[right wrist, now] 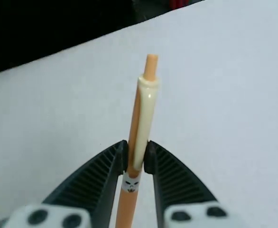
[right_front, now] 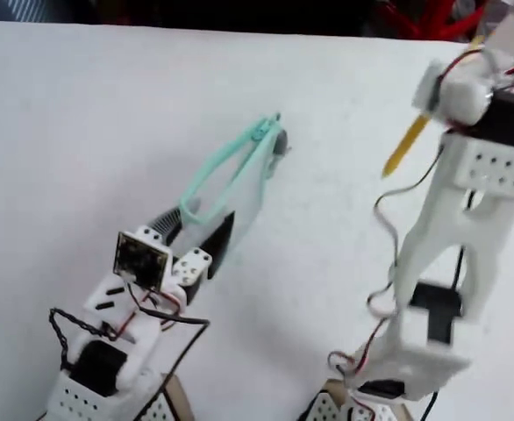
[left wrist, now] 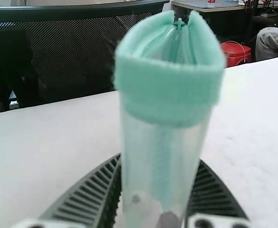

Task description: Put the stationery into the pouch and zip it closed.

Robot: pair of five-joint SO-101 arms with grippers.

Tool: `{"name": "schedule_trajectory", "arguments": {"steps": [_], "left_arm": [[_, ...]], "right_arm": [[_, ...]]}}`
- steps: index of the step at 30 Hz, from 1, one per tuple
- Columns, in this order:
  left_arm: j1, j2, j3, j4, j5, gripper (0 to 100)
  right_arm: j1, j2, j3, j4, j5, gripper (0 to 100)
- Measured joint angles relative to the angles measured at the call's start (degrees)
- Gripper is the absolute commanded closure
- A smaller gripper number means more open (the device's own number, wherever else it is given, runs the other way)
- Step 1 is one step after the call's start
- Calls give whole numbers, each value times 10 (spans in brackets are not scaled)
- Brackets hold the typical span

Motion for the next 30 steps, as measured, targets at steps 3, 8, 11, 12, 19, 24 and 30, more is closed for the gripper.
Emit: {"name": "schedule_trajectory", "arguments": {"steps": [3,8,11,12,19,24,30], "left_arm": [[0,0,0,0,0,809],[0,0,0,0,0,809],[0,0,0,0,0,809],[0,0,0,0,0,809],[0,0,0,0,0,809],[0,0,0,0,0,809],[0,0,0,0,0,809]], "right_arm": [[-56,-101,71,-4,0,981],[-207,-265,87,-70,70,981],[-324,-332,105,-139,137,981],[-362,-341,113,-166,154,981],[-485,-346,239,-268,183,981],[-496,-346,364,-339,183,981],[-496,-346,456,-422,183,981]]}}
